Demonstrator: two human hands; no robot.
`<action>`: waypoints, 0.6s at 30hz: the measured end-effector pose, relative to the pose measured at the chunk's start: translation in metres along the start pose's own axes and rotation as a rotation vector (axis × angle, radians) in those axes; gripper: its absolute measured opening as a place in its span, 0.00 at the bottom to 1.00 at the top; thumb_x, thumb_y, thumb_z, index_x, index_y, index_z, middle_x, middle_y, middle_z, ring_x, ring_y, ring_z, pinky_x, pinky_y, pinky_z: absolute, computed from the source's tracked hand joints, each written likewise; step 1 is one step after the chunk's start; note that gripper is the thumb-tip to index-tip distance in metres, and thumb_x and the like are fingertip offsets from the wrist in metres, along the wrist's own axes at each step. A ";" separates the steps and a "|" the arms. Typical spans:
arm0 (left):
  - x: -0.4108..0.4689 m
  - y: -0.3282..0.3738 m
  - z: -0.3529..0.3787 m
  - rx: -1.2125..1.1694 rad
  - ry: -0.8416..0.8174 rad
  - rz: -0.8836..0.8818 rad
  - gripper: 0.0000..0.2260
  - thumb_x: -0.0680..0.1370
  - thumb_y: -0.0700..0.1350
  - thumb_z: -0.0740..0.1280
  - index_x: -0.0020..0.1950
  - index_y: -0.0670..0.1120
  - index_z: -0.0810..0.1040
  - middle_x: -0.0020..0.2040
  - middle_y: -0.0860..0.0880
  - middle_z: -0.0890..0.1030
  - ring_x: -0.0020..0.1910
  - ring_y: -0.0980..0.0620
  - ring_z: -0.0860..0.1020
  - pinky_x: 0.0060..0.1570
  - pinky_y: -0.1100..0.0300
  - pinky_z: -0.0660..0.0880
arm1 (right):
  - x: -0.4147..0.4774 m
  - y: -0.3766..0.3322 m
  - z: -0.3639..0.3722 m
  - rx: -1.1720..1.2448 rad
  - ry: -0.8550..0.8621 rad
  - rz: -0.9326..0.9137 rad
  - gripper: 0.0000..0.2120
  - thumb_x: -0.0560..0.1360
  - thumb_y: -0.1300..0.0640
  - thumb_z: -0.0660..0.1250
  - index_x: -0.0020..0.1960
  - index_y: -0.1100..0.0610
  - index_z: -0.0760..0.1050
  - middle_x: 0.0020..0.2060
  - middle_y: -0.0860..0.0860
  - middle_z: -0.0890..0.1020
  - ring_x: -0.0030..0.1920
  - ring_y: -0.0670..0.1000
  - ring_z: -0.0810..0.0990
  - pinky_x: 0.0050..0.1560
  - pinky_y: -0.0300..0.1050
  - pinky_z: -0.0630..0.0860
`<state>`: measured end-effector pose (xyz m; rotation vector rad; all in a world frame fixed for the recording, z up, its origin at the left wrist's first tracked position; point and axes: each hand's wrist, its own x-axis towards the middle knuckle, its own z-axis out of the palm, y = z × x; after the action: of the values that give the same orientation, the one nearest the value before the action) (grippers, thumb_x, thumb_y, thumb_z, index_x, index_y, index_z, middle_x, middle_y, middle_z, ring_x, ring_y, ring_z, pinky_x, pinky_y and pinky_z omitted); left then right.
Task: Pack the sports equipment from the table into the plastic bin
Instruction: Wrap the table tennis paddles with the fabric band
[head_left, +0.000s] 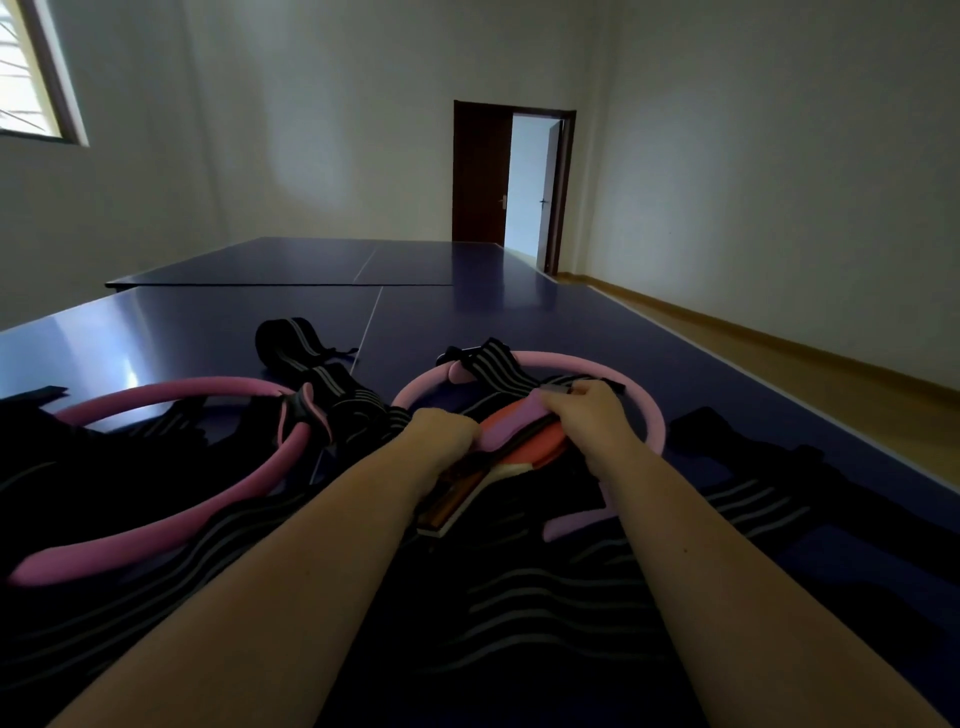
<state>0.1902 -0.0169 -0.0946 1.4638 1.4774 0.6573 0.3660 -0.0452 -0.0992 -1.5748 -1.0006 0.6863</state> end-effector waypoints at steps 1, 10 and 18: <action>-0.001 0.001 -0.001 -0.070 -0.007 -0.019 0.15 0.77 0.39 0.66 0.62 0.34 0.77 0.47 0.40 0.77 0.46 0.43 0.76 0.37 0.57 0.73 | -0.002 -0.004 0.000 0.090 0.003 0.019 0.04 0.73 0.60 0.71 0.42 0.59 0.77 0.36 0.57 0.79 0.34 0.56 0.78 0.34 0.44 0.74; -0.026 0.003 -0.020 -0.361 0.029 0.293 0.15 0.69 0.35 0.68 0.52 0.47 0.82 0.42 0.46 0.82 0.40 0.46 0.79 0.44 0.54 0.78 | -0.010 -0.032 -0.003 0.335 -0.048 0.109 0.19 0.77 0.54 0.68 0.66 0.56 0.71 0.50 0.57 0.81 0.47 0.58 0.81 0.46 0.54 0.80; -0.097 0.000 -0.103 -0.669 -0.136 0.122 0.29 0.70 0.35 0.73 0.71 0.34 0.70 0.57 0.37 0.80 0.45 0.42 0.82 0.44 0.49 0.82 | -0.069 -0.077 0.027 0.561 -0.175 0.026 0.17 0.77 0.59 0.68 0.65 0.58 0.74 0.54 0.59 0.82 0.46 0.55 0.82 0.40 0.49 0.80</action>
<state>0.0870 -0.0867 -0.0272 1.0477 0.9322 0.9894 0.2917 -0.0888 -0.0358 -1.0499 -0.8179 1.0338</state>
